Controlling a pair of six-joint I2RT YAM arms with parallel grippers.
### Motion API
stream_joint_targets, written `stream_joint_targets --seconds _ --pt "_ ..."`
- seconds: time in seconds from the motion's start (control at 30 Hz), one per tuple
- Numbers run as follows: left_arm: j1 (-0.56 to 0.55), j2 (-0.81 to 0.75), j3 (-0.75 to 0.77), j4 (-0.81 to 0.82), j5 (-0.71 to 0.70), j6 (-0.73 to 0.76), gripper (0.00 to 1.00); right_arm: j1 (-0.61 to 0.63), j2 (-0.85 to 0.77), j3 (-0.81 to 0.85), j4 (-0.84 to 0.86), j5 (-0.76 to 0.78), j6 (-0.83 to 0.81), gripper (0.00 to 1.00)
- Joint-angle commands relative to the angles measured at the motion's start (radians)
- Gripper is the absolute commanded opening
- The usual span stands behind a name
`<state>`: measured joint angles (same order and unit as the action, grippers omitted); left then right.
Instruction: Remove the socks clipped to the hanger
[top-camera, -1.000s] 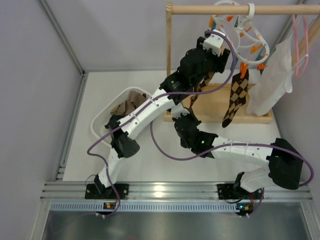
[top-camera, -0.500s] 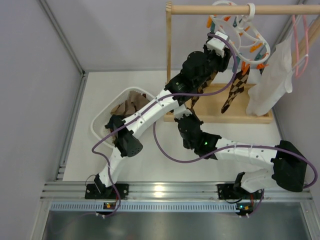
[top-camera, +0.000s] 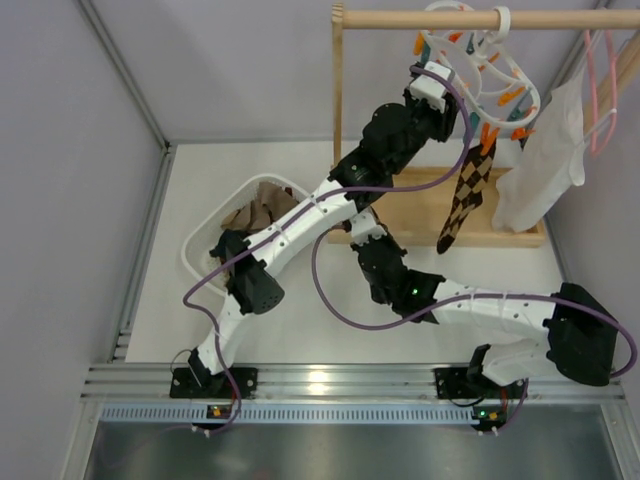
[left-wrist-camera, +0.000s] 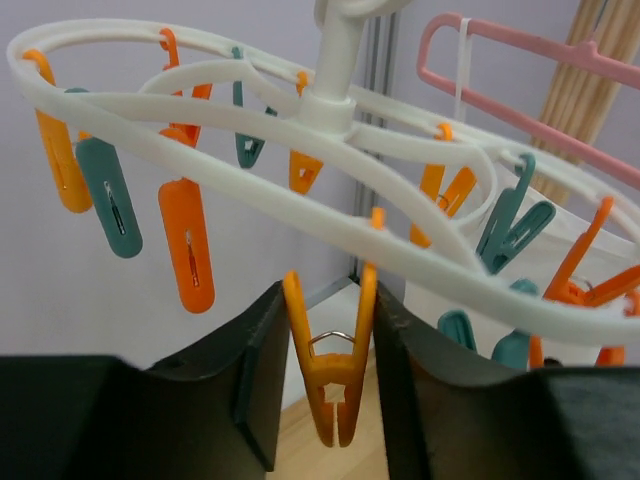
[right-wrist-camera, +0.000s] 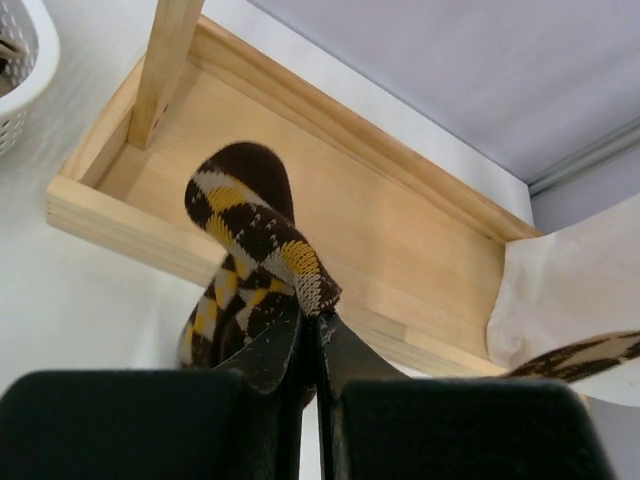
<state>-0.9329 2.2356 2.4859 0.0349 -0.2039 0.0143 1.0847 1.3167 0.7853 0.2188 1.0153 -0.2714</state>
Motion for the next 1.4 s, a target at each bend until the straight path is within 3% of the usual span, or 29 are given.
stream_joint_targets --seconds 0.0,0.2,0.23,0.4,0.6,0.73,0.83,1.03,1.2,1.37 --pt "-0.009 -0.094 -0.068 0.071 -0.014 -0.039 0.45 0.017 -0.091 -0.035 -0.010 -0.038 0.103 0.00" --pt "-0.026 -0.261 -0.269 0.072 -0.054 -0.074 0.68 0.026 -0.296 -0.152 -0.059 -0.175 0.239 0.00" --pt "-0.026 -0.286 -0.322 0.071 -0.067 -0.082 0.76 0.026 -0.328 -0.184 -0.062 -0.196 0.267 0.00" --pt "-0.024 -0.500 -0.528 0.068 -0.182 -0.161 0.98 0.026 -0.481 -0.228 -0.133 -0.233 0.320 0.00" --pt "-0.024 -0.825 -0.933 -0.010 -0.487 -0.279 0.98 0.024 -0.516 -0.201 -0.187 -0.378 0.311 0.00" --pt "-0.023 -1.121 -1.203 -0.222 -0.641 -0.413 0.98 0.023 -0.479 -0.132 -0.194 -0.483 0.311 0.00" --pt "-0.021 -1.270 -1.338 -0.467 -0.759 -0.534 0.98 0.021 -0.430 -0.078 -0.177 -0.559 0.304 0.00" --pt "-0.023 -1.609 -1.430 -0.808 -0.708 -0.652 0.98 0.018 -0.277 0.064 -0.081 -0.684 0.240 0.00" --pt "-0.023 -1.795 -1.495 -0.849 -0.657 -0.560 0.98 -0.002 -0.071 0.250 -0.003 -0.776 0.178 0.00" --pt "-0.023 -1.844 -1.535 -0.856 -0.621 -0.545 0.99 -0.029 0.163 0.454 0.019 -0.793 0.098 0.00"
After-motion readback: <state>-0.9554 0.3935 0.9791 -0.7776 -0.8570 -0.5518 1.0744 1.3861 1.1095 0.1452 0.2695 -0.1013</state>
